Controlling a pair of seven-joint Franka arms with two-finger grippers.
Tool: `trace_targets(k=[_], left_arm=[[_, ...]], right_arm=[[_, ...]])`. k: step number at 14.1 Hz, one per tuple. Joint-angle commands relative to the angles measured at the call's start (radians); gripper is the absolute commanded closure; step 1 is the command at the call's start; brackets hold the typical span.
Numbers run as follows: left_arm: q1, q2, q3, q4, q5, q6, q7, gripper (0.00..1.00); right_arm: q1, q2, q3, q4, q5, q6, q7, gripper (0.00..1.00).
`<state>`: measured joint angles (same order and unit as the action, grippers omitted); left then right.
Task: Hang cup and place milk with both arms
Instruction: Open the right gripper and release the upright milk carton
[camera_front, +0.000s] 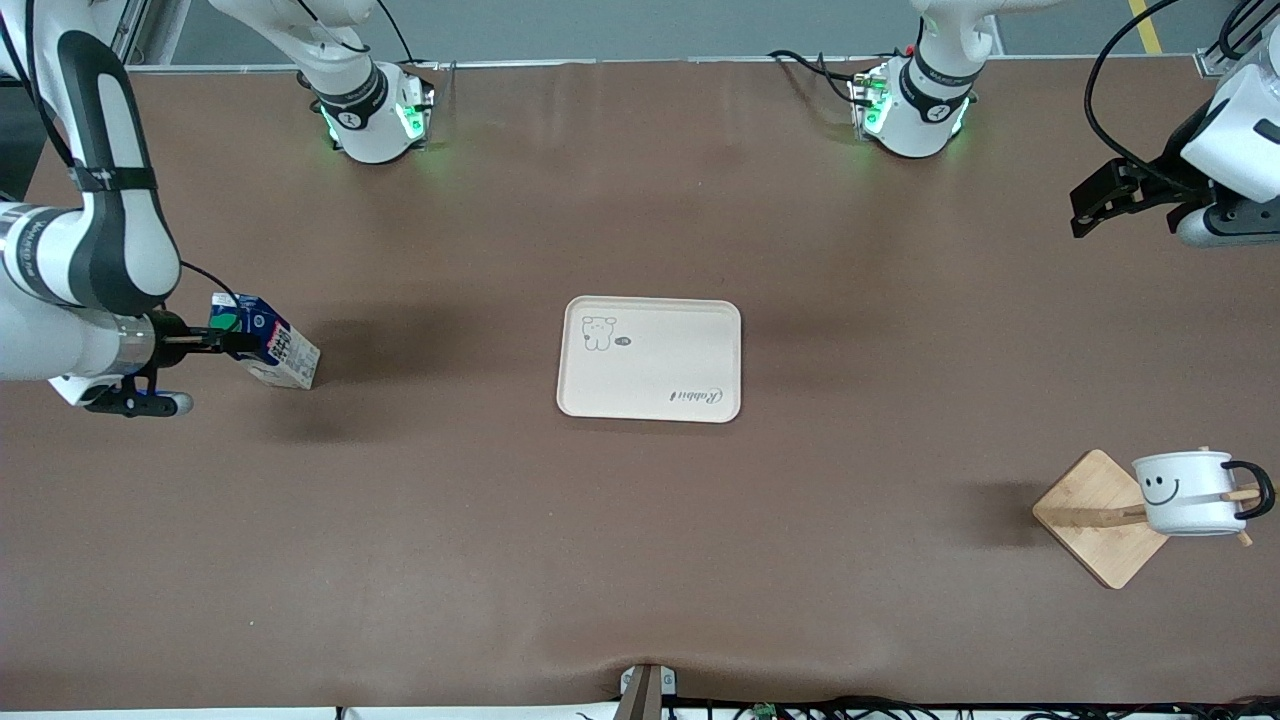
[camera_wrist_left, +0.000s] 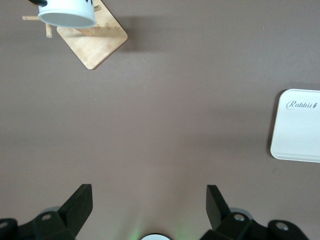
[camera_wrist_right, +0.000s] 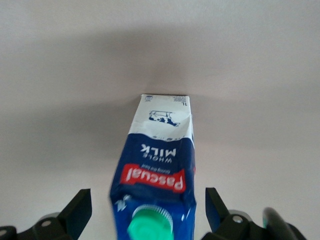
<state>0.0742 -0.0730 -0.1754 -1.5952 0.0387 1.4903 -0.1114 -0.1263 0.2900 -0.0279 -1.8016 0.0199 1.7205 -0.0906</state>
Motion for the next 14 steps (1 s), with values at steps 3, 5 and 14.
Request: trace_targets(k=[3,5,14], left_arm=[[-0.001,-0.022,0.008,-0.009,-0.03,-0.001,0.019,0.0],[-0.049,-0.024,0.057,-0.012,-0.03,-0.001,0.019,0.0],[-0.063,-0.028,0.076,-0.011,-0.066,-0.004,0.018,0.0]], right_arm=[[0.054,0.007,0.01,0.299,0.009,-0.134,0.008,0.0],[0.065,0.03,0.01,0.407,0.002,-0.148,0.003,0.0],[0.088,-0.136,0.013,0.542,-0.014,-0.388,0.011,0.0]])
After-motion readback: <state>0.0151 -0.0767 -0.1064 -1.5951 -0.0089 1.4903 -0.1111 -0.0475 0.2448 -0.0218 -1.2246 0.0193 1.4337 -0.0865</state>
